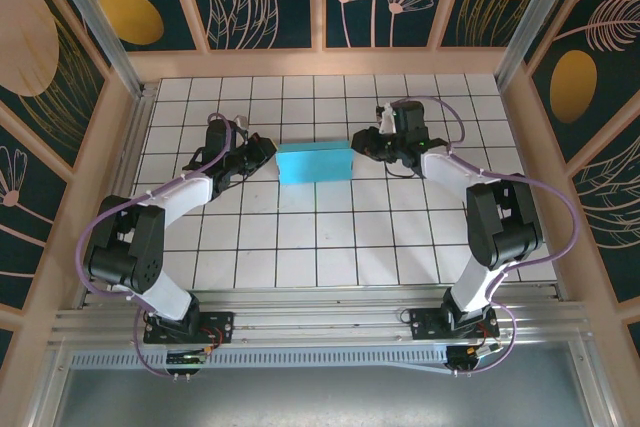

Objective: Fold the paper box

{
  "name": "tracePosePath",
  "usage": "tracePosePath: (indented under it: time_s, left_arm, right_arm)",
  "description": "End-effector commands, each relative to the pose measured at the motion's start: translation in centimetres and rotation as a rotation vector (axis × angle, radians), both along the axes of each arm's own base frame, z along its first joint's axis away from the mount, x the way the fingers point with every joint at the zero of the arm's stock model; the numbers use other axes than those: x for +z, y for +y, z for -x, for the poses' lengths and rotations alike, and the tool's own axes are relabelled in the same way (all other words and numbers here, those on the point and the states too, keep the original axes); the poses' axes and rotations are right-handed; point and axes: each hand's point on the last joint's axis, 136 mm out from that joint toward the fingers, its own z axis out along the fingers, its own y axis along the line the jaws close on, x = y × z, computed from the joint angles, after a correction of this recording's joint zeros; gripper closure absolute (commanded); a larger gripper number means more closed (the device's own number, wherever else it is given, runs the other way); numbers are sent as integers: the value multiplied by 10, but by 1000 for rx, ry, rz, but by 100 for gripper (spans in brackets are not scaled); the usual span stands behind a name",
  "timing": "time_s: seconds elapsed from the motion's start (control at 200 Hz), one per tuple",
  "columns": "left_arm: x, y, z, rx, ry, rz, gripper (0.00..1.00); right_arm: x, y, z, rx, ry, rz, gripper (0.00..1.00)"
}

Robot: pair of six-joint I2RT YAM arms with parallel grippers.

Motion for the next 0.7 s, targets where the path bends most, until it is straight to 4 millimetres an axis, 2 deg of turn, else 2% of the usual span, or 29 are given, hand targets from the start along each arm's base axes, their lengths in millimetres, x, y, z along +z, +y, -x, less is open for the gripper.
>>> tracePosePath:
  time_s: [0.0, 0.175, 0.245, 0.26, 0.315, 0.425, 0.601, 0.621, 0.696]
  left_arm:
    - [-37, 12, 21, -7, 145, -105, 81]
    - [-9, 19, 7, 19, 67, -166, 53]
    - [-8, 21, 8, 21, 64, -179, 46]
    - [3, 20, 3, 23, 39, -172, 45]
    - [8, 18, 2, 17, 30, -161, 42]
    - [10, 12, 4, -8, 24, -127, 35]
    - [12, 6, 1, -12, 13, -85, 29]
    - [2, 6, 6, -19, 37, -83, 28]
    - [-3, 1, 8, -35, 52, -53, 27]
  right_arm:
    - [15, -14, -7, -55, -6, 39, 70]
    - [46, -9, -15, -66, -62, -14, 62]
    - [53, -11, -18, -75, -78, -14, 58]
    - [54, -11, -18, -78, -77, -13, 56]
    - [56, -13, -19, -95, -74, -12, 50]
    - [54, -10, -19, -91, -53, -30, 39]
    - [38, 5, -15, -47, 9, -57, 38]
    - [35, 7, -15, -41, 16, -55, 38]
    - [27, 11, -12, -21, 43, -53, 38]
